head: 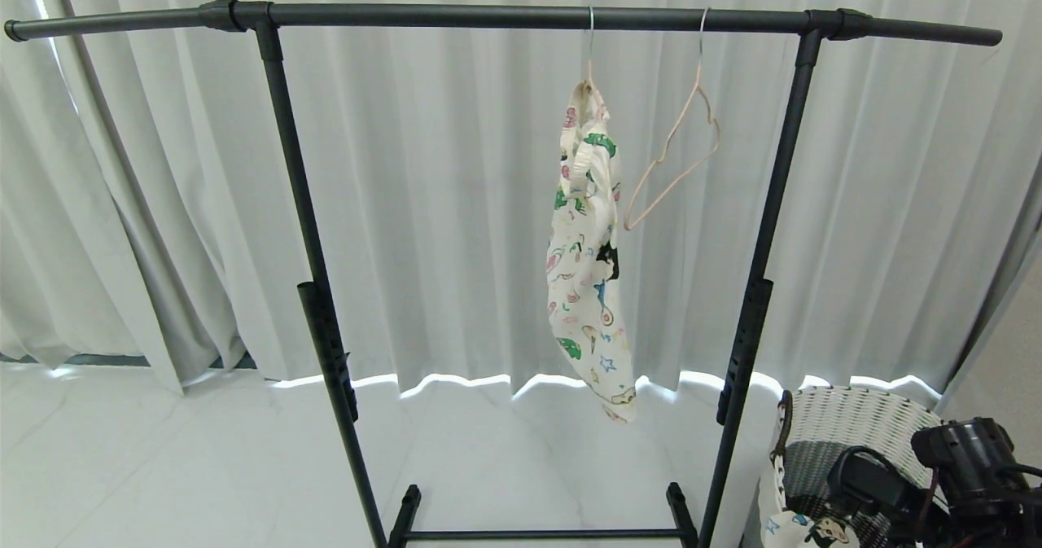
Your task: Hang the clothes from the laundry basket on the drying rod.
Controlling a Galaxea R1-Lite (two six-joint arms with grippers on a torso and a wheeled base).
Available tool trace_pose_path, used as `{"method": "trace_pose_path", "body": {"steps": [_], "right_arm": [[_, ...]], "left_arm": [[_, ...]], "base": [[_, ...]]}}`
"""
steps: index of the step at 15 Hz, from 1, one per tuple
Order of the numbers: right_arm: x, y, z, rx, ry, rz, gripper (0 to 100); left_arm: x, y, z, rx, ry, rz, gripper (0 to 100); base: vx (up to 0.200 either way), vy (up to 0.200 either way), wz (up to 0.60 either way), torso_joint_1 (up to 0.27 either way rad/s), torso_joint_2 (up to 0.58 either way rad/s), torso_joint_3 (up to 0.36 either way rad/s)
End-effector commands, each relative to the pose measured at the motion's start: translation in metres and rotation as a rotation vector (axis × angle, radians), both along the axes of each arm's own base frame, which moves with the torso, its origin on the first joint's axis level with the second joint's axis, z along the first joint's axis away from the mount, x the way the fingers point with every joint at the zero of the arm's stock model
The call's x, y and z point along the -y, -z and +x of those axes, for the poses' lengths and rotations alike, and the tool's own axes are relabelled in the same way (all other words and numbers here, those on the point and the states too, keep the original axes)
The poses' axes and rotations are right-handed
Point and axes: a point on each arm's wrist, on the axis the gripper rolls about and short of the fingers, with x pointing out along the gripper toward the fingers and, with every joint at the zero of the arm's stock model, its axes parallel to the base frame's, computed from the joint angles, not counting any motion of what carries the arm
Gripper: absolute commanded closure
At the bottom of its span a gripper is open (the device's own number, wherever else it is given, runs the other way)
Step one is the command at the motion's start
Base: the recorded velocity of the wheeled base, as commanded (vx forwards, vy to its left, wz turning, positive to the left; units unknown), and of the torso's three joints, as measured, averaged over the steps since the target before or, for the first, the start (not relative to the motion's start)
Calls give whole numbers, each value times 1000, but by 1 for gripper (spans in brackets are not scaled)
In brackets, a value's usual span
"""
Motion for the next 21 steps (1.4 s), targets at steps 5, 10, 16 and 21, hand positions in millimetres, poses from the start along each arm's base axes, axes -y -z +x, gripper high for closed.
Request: {"method": "trace_pose_path", "body": {"steps": [5, 10, 16, 21], "right_arm": [[6, 13, 18, 38, 44, 6, 0], [-9, 20, 17, 25, -31, 5, 0], [-12, 37, 37, 127, 12, -50, 0], [-11, 38, 35, 129, 12, -52, 100]], "left_arm": [[-1, -1, -2, 23, -22, 16, 0], [-1, -1, -2, 22, -23, 15, 0], [-1, -1, -2, 22, -23, 15, 0], [-1, -1, -2, 23, -23, 15, 0]], "base": [[0, 0, 0, 0, 0, 0], [0, 0, 0, 0, 0, 0], [0, 0, 0, 0, 0, 0], [0, 0, 0, 0, 0, 0]]}}
